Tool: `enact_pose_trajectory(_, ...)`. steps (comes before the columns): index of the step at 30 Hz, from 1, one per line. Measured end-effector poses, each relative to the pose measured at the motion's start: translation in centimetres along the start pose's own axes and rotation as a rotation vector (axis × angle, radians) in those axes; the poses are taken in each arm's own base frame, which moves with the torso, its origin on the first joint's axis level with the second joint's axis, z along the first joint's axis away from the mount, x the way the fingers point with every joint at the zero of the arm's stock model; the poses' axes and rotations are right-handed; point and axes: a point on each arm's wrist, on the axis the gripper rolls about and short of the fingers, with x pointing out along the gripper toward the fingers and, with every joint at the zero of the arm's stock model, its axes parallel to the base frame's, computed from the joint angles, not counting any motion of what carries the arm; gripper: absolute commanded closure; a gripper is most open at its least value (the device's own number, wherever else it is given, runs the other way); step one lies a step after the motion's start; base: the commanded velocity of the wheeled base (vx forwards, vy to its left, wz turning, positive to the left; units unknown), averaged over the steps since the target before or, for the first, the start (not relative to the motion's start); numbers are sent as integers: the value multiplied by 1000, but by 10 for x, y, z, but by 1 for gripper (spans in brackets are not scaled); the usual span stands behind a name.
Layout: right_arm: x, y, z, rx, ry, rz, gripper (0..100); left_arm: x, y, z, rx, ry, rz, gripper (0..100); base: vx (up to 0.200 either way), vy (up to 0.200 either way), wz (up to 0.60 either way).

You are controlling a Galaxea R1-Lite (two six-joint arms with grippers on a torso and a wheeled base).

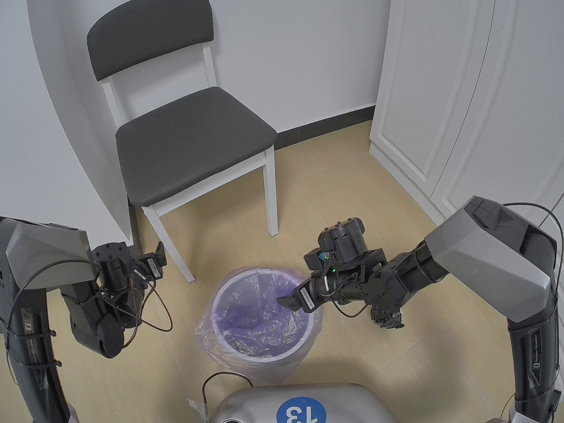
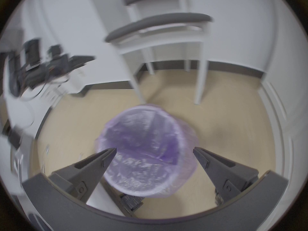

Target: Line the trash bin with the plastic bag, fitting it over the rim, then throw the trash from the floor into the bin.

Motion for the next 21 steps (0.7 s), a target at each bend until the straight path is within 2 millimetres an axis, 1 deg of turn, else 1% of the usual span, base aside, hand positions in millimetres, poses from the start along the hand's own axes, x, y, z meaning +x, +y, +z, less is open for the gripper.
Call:
enact_pose_trajectory(4, -1, 3, -7, -124, 7, 85, 0, -14, 8, 10, -12, -8, 16, 0, 0, 0, 0)
enact_pose_trajectory(8, 1, 4, -17, -191, 50, 163, 0, -21, 8, 17, -18, -22, 11, 0, 0, 0, 0)
enact_pose_trajectory(14, 3, -11, -30, -247, 86, 273, 0, -26, 6, 24, -25, -42, 2, 0, 0, 0, 0)
enact_pose_trajectory(18, 9, -23, -31, -269, 70, 288, 0, -28, 6, 26, -27, -48, -2, 0, 0, 0, 0)
enact_pose_trajectory(21, 14, -27, -29, -274, 60, 284, 0, -29, 5, 26, -26, -48, -6, 0, 0, 0, 0)
